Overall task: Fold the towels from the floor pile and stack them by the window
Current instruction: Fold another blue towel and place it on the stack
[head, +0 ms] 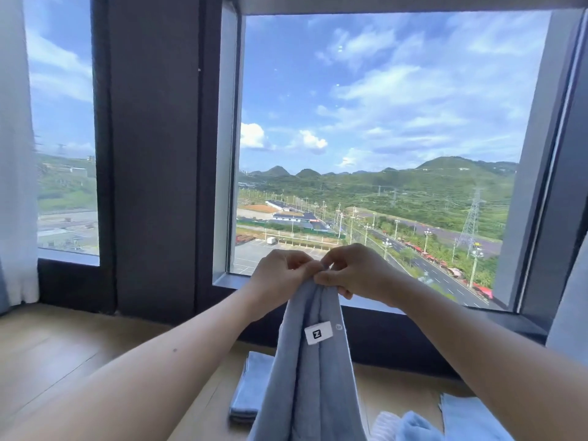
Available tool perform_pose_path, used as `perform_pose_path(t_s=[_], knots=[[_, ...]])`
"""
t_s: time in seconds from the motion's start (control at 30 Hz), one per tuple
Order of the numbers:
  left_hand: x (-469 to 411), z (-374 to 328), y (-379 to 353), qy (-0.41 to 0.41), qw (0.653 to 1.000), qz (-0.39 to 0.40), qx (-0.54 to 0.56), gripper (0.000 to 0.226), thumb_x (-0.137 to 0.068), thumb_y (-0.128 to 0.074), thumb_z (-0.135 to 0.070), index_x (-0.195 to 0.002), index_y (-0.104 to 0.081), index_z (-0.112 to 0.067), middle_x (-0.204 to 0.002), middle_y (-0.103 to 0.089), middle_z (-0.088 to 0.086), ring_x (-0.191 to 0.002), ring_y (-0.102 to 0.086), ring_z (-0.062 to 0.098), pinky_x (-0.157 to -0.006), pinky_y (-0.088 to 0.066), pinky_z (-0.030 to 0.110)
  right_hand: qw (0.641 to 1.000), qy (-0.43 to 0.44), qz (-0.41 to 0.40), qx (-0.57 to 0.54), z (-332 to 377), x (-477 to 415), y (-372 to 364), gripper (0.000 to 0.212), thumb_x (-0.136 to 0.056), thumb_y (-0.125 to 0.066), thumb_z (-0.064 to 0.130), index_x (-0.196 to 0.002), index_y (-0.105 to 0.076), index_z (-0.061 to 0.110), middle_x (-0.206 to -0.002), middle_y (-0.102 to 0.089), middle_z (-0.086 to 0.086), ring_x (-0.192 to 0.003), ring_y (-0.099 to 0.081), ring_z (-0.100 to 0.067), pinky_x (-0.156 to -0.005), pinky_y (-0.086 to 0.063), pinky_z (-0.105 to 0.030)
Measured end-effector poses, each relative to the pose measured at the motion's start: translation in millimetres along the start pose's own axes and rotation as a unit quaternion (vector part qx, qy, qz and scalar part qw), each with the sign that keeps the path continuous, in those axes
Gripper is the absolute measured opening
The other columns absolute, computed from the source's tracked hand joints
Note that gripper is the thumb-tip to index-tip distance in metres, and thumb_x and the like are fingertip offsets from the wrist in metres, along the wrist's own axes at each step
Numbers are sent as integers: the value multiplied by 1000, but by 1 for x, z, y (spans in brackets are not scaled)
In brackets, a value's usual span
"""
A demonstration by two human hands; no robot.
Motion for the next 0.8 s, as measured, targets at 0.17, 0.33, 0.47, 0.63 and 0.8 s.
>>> perform_pose_path(t_s=[0.17,0.33,0.47,0.63,0.8], knots=[[4,7,5,25,998,-25,50,15,-87,-63,-26,-74,-66,-20,-75,-65,-5,-76,-58,11,-74,-47,27,996,13,-80,-20,-1,-5,-5,12,-83,-68,15,-74,-61,15,-37,-49,8,-31,-42,-1,-38,-31,-8],[6,18,18,72,995,60,-39,25,-90,-61,-26,-68,-60,-14,-72,-60,2,-68,-53,15,-66,-41,27,978,3,-206,-15,-11,-13,-1,13,-83,-68,18,-74,-60,23,-59,-53,4,-48,-50,-4,-61,-48,-25],[-1,16,28,48,994,41,-92,23,-94,-54,-25,-74,-61,-17,-78,-64,5,-76,-55,16,-72,-45,32,997,-38,-11,65,-13,-12,1,56,-83,-68,14,-133,-45,23,-68,-56,-5,-45,-48,-9,-44,-39,-12],[-5,9,23,31,992,90,-84,17,-90,-61,-27,-97,-73,-17,-101,-71,0,-94,-61,9,-88,-47,26,996,21,65,57,4,-11,-4,34,-84,-66,15,-117,-59,25,-53,-54,2,-38,-46,-6,-44,-36,-6],[-1,-3,26,28,991,105,-77,21,-84,-67,-33,-86,-75,-14,-82,-71,5,-70,-55,7,-67,-44,24,995,15,23,94,11,-1,-4,12,-83,-67,20,-74,-60,21,-37,-51,8,-37,-49,-4,-49,-38,-7]])
Point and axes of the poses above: each hand's wrist, its own x-axis away from the middle knuckle, its own y-axis out of the back of the hand, z = x × y, the point moved 1 cm from there along -x, towards the middle knuckle
